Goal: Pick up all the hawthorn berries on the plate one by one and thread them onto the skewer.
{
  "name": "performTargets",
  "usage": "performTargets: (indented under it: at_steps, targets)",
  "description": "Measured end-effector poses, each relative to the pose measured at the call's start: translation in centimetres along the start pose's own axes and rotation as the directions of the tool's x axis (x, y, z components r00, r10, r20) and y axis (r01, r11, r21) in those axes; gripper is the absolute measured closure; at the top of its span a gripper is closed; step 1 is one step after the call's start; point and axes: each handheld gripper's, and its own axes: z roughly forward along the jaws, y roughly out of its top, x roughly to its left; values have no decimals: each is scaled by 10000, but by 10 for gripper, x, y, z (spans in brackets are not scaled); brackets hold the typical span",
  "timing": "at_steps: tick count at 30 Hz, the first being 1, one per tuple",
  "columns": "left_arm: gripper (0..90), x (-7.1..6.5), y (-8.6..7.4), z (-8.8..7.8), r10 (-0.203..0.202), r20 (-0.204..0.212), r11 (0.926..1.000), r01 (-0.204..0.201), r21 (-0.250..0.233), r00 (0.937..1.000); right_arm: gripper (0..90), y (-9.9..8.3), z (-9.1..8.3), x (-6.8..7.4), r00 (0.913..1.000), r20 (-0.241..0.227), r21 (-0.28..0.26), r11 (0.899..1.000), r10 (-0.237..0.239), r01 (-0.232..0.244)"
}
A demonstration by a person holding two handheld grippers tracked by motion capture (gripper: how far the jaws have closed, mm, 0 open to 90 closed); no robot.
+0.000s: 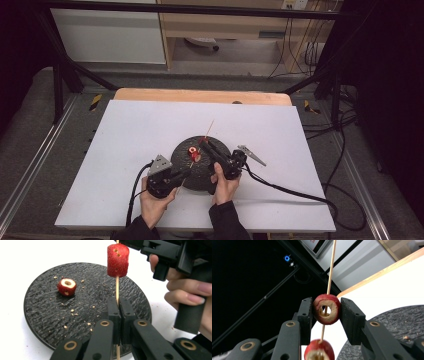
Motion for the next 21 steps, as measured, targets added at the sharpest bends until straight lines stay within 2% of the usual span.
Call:
performTargets:
  at_steps: [9, 11, 15, 17, 19, 21]
  targets:
    - [885, 4, 0, 2, 207, 75, 9996, -209, 189, 9998, 632, -5, -2, 0, 9997, 158, 484, 9987, -175, 167]
    - [885, 5, -1, 1, 295, 101, 9994, -296, 169, 9995, 625, -5, -3, 0, 9994, 191, 622, 9976, -301, 289]
    - [885, 12, -4, -7, 355, 94, 9990, -357, 263, 9993, 554, 0, -6, 3, 9972, 98, 831, 9938, -743, 733]
    - [885, 16, -6, -11, 432, 136, 9987, -436, 278, 9990, 504, 5, -9, 4, 9946, 125, 1110, 9887, -1030, 1010]
    - [884, 21, -8, -17, 518, 0, 9980, -518, 373, 9987, 459, 11, -12, 3, 9905, 157, 1367, 9816, -1368, 1334]
    - [884, 25, -10, -23, 659, -85, 9966, -653, 505, 9978, 385, 17, -15, 2, 9836, 294, 1752, 9697, -1782, 1704]
